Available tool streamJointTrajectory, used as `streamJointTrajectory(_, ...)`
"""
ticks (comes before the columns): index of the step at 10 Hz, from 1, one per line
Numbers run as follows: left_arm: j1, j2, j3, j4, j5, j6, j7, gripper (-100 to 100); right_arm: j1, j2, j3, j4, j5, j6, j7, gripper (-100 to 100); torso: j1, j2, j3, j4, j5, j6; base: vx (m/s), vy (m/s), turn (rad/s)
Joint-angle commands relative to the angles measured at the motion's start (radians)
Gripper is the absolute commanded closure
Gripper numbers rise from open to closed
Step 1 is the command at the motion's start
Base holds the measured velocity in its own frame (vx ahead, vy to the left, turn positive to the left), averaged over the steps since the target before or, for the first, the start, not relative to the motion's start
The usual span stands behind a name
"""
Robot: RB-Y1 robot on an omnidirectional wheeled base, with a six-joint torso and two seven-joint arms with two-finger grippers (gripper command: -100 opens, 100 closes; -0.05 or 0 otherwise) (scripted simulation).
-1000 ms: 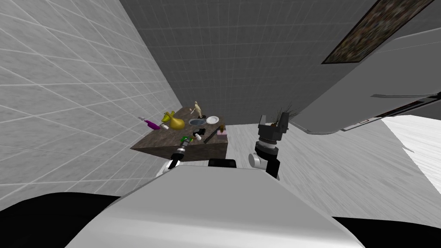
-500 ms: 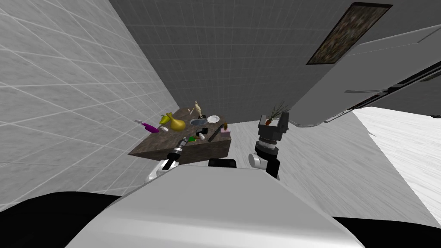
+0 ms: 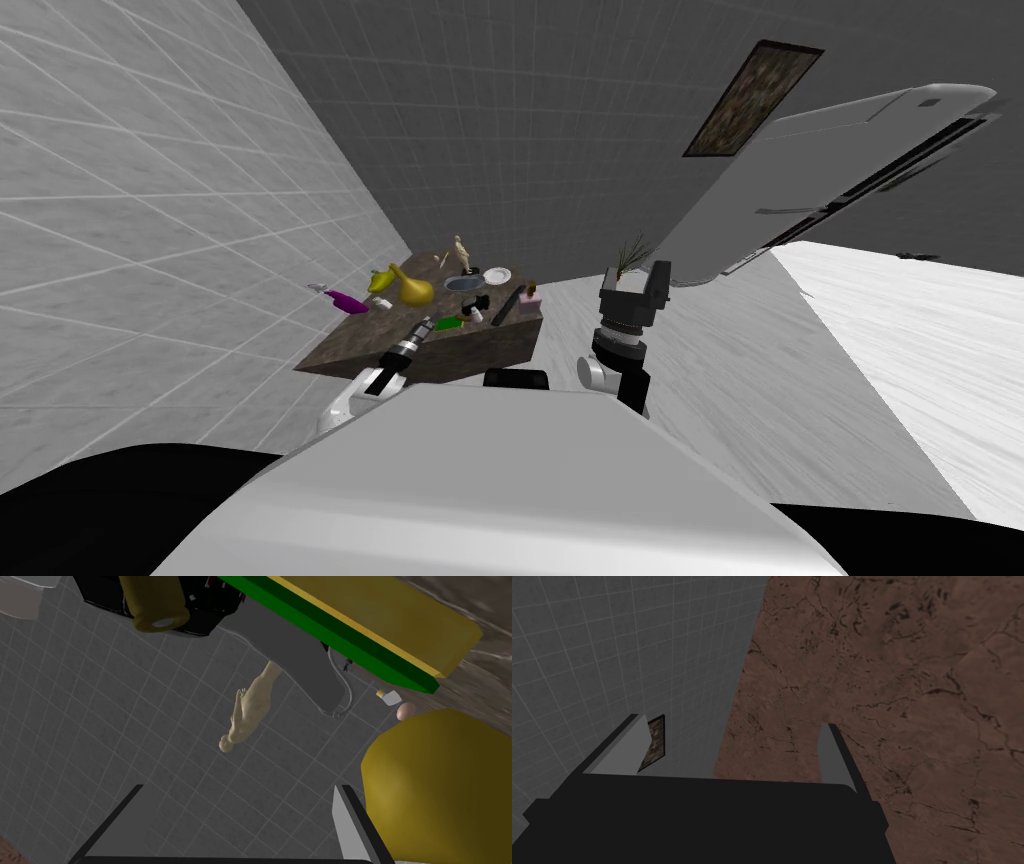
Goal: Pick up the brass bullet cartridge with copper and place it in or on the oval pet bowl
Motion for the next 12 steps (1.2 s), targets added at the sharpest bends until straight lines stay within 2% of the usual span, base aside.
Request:
streamJointTrajectory(1, 0.012, 0.05, -0.016, -0.017, 0.004, -0.003, 0.035, -100, 0.0, 0.0, 0.0, 0.0, 0.0, 0.0, 0.0, 0, 0.0, 0.0, 0.0, 0.0, 0.0, 0.0, -0.081, 0.177, -0.273)
streamJointTrajectory(2, 0.012, 0.065, -0.016, -0.017, 0.004, -0.003, 0.035, -100, 0.0, 0.0, 0.0, 0.0, 0.0, 0.0, 0.0, 0, 0.002, 0.002, 0.001, 0.0, 0.001, 0.0, -0.07, 0.121, -0.128)
streamJointTrajectory(3, 0.021, 0.102, -0.027, -0.028, 0.007, -0.005, 0.058, -100, 0.0, 0.0, 0.0, 0.0, 0.0, 0.0, 0.0, 0, 0.0, 0.001, 0.001, 0.0, 0.0, 0.0, -0.052, 0.109, -0.165)
streamJointTrajectory(4, 0.021, 0.109, -0.027, -0.028, 0.007, -0.005, 0.058, -100, 0.0, 0.0, 0.0, 0.0, 0.0, 0.0, 0.0, 0, -0.001, 0.0, 0.0, 0.0, 0.0, 0.0, -0.044, 0.086, -0.091)
streamJointTrajectory(6, 0.039, 0.179, -0.05, -0.049, 0.013, -0.007, 0.105, -100, 0.0, 0.0, 0.0, 0.0, 0.0, 0.0, 0.0, 0, -0.003, 0.0, 0.0, 0.0, 0.0, 0.0, -0.075, 0.111, -0.258)
streamJointTrajectory(7, 0.039, 0.199, -0.05, -0.049, 0.013, -0.007, 0.105, -100, 0.0, 0.0, 0.0, 0.0, 0.0, 0.0, 0.0, 0, 0.0, 0.001, 0.001, 0.0, 0.0, 0.0, -0.079, 0.125, -0.111)
streamJointTrajectory(8, 0.049, 0.234, -0.062, -0.06, 0.016, -0.008, 0.129, -100, 0.0, 0.0, 0.0, 0.0, 0.0, 0.0, 0.0, 0, -0.001, 0.001, 0.0, 0.0, 0.0, -0.001, -0.063, 0.111, -0.209)
streamJointTrajectory(9, 0.049, 0.244, -0.062, -0.06, 0.016, -0.008, 0.129, -100, 0.0, 0.0, 0.0, 0.0, 0.0, 0.0, 0.0, 0, -0.001, 0.0, 0.0, 0.0, 0.0, 0.0, -0.041, 0.083, -0.094)
streamJointTrajectory(11, 0.067, 0.313, -0.086, -0.081, 0.024, -0.008, 0.178, -100, 0.0, 0.0, 0.0, 0.0, 0.0, 0.0, 0.0, 0, -0.004, -0.001, -0.001, 0.0, 0.0, 0.0, -0.072, 0.09, -0.258)
streamJointTrajectory(12, 0.067, 0.334, -0.086, -0.081, 0.024, -0.008, 0.178, -100, 0.0, 0.0, 0.0, 0.0, 0.0, 0.0, 0.0, 0, -0.002, 0.0, 0.0, 0.0, 0.0, 0.0, -0.052, 0.109, -0.113)
